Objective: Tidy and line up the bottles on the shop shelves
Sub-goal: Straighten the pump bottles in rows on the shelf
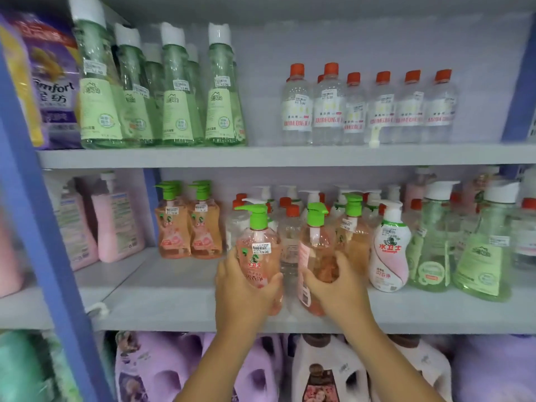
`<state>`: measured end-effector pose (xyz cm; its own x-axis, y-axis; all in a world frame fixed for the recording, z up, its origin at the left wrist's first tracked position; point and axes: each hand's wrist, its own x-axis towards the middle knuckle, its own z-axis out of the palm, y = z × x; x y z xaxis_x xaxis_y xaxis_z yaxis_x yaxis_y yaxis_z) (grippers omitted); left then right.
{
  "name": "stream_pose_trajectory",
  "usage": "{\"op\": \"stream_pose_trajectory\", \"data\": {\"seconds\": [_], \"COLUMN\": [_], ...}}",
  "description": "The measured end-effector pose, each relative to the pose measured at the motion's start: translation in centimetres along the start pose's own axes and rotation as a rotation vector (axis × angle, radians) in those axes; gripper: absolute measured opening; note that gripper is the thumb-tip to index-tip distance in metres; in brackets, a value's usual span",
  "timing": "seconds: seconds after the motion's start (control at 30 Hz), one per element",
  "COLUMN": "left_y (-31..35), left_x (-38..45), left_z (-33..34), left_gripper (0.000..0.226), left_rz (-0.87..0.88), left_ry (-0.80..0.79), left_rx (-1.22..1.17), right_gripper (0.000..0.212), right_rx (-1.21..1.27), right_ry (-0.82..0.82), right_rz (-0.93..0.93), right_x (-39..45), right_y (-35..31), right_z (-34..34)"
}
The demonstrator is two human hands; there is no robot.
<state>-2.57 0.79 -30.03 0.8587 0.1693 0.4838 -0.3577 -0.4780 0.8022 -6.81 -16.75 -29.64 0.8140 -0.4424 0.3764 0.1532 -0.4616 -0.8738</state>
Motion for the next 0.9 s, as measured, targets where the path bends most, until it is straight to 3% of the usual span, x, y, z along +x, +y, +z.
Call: {"op": "stream_pose_trajectory", "data": {"seconds": [0.13,0.33,0.57,0.77,0.83,0.9], "left_y": [-2.7,-6.8,-10.2,-12.4,-13.1,-13.8], "left_x": [0.9,4.5,10.4,14.2,15.7,16.7], "left_z": [-3.6,-8.2,-11.0,-11.0,-10.8,-10.4], "left_gripper": [0.107,0.101,0.081,0.089,0.083,0.074], "left_rz": [-0.038,-0.101,-0.13,-0.137,-0.174,-0.177], "left_ry": [0.115,0.151,0.093,0.072,0.057,0.041], "left_rx": [0.122,0.076,-0.008,-0.022,-0.033,-0.049], "right_gripper": [0.043,0.046,0.044,0.036,0.032,0.03], "right_rx": [0.107,0.166,0.014,-0.192,-0.205,-0.222], "right_ry": [-0.18,-0.334,-0.225,-0.119,-0.008,0.201], "right_rz": [-0.033,-0.078,-0.108,-0.082,-0.11,-0.181], "right_x": [-1.3,-2.6,-2.3,-1.4,-1.6,-1.4], "right_y": [-0.9,-3.7,-5.9,-7.8,-7.6,-6.4], "right_z": [2.4,8.9,15.8,19.1,17.3,13.5]}}
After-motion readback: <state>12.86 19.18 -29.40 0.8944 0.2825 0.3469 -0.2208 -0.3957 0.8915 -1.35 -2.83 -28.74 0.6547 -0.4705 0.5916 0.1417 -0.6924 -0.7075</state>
